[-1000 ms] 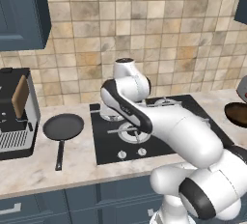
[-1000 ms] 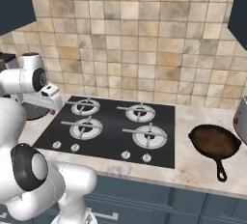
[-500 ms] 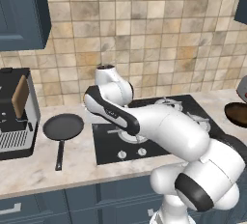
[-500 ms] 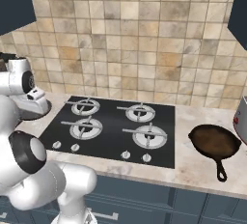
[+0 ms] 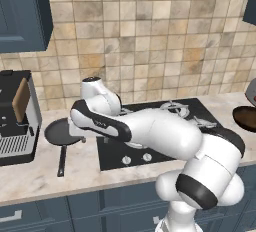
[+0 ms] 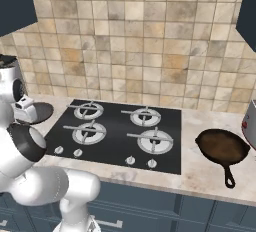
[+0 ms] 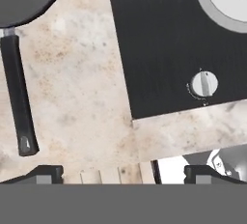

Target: Place both pans onto different burners. Then place the corn and the chicken drumstick on different pans.

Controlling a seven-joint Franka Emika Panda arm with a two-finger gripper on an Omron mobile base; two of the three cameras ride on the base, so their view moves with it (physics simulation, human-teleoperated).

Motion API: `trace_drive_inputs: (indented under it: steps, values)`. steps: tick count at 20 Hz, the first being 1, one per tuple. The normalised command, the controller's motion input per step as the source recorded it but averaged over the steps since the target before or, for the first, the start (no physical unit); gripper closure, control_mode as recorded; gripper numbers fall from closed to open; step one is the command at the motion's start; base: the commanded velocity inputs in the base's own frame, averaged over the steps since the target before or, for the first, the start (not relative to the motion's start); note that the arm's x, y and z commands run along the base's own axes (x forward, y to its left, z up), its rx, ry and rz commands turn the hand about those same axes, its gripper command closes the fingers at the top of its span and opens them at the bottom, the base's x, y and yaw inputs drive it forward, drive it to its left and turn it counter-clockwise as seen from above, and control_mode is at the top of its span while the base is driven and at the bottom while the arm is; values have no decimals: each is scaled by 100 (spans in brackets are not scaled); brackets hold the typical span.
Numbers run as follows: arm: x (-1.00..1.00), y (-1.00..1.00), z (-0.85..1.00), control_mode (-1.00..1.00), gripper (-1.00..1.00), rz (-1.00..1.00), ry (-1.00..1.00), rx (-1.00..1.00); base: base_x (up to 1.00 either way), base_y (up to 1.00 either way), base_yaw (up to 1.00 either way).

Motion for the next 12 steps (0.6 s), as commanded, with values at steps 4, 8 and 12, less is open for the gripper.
trace_drive_inputs:
  steps: [4, 8, 12]
  values:
    - [0, 42, -25, -100, -100, 0, 6, 0, 0, 0, 0]
    - [0, 44, -31, -100, -100, 0, 5, 0, 0, 0, 0]
    - [1, 36, -21, -100, -100, 0, 2, 0, 0, 0, 0]
